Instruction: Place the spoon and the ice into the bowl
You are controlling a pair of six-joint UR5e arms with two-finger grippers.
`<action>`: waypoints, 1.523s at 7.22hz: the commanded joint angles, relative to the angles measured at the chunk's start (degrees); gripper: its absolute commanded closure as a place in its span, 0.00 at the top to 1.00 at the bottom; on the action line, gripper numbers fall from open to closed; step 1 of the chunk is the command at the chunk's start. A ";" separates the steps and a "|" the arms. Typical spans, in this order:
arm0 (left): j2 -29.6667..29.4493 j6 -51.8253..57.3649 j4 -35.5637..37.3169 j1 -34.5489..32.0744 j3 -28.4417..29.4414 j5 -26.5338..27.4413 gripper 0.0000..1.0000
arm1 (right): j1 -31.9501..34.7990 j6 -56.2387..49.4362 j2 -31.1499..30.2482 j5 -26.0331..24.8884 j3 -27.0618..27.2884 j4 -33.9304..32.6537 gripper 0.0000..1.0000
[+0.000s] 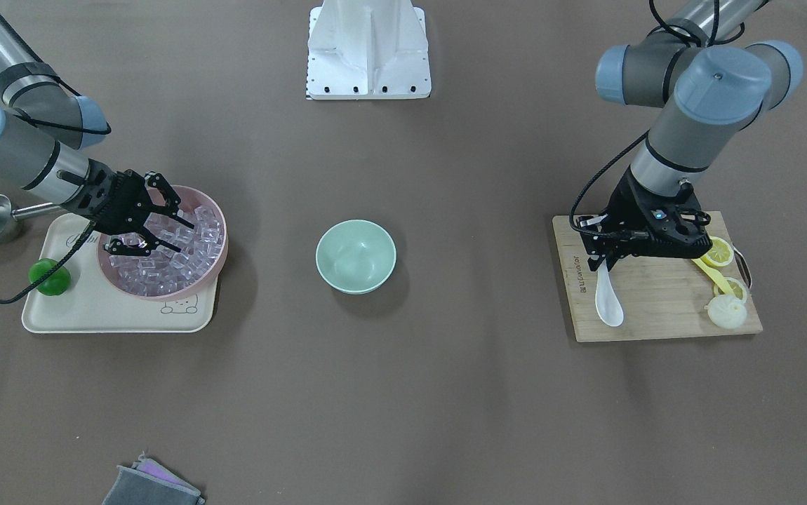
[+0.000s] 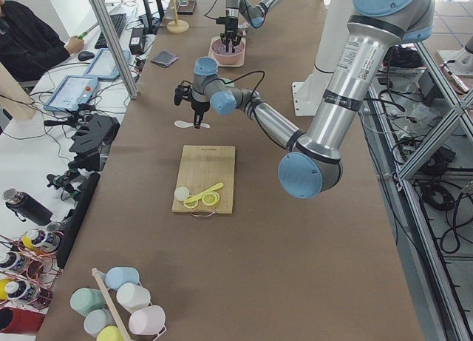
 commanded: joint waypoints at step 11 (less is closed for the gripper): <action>-11.58 -16.13 5.19 6.31 0.58 0.23 0.00 | 6.63 3.78 2.80 6.38 9.48 -16.81 0.00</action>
